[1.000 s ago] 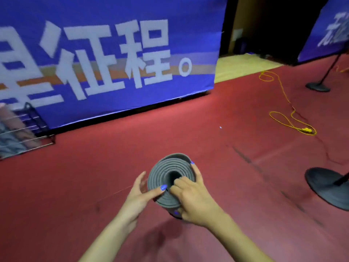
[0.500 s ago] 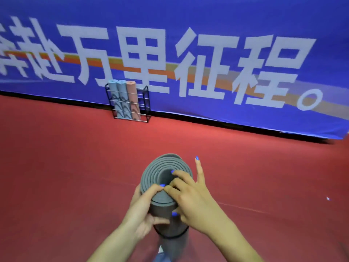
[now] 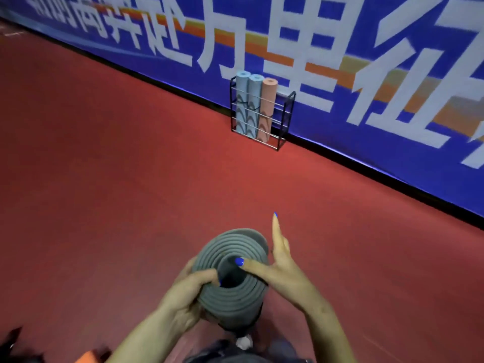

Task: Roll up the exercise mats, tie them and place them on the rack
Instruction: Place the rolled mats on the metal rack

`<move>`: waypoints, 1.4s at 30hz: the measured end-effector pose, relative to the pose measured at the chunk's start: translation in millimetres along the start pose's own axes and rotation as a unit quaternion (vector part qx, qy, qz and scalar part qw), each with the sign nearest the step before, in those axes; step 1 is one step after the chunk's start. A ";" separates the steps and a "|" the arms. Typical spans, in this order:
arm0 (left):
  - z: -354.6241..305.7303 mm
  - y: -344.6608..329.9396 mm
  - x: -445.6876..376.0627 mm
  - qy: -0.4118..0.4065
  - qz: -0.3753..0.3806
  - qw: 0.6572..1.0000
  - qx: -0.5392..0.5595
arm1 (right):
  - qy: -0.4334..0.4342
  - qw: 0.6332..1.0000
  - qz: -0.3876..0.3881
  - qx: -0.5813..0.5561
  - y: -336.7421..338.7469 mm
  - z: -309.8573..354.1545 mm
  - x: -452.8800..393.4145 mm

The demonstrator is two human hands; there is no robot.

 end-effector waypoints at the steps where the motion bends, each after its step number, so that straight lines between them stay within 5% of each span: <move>1: -15.4 -3.5 -8.5 -0.010 0.000 1.000 -0.003 | -0.002 0.999 0.019 0.026 -4.3 6.7 -21.6; 10: -126.7 -20.5 -146.6 -0.048 -0.043 0.995 0.078 | -0.013 0.955 -0.016 0.295 36.7 44.3 -220.0; 18: -280.6 -76.6 -289.7 -0.068 -0.039 0.995 0.066 | 0.035 0.939 0.043 0.339 107.2 139.2 -422.3; 29: -485.6 -199.9 -494.3 -0.152 -0.018 0.988 0.018 | 0.142 0.930 -0.096 0.326 266.6 256.2 -647.7; 42: -697.2 -421.7 -761.8 -0.151 0.141 0.960 -0.187 | 0.059 0.929 -0.229 0.285 520.6 326.2 -898.2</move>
Point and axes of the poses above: each hand's wrist, its own x-axis away from the middle knuckle, its own y-axis out of the back of the hand, z = x × y, the point moved 9 cm from there along -x, towards the middle knuckle, and after that the axes turned 4 degrees about -x, right-handed, at the moved point
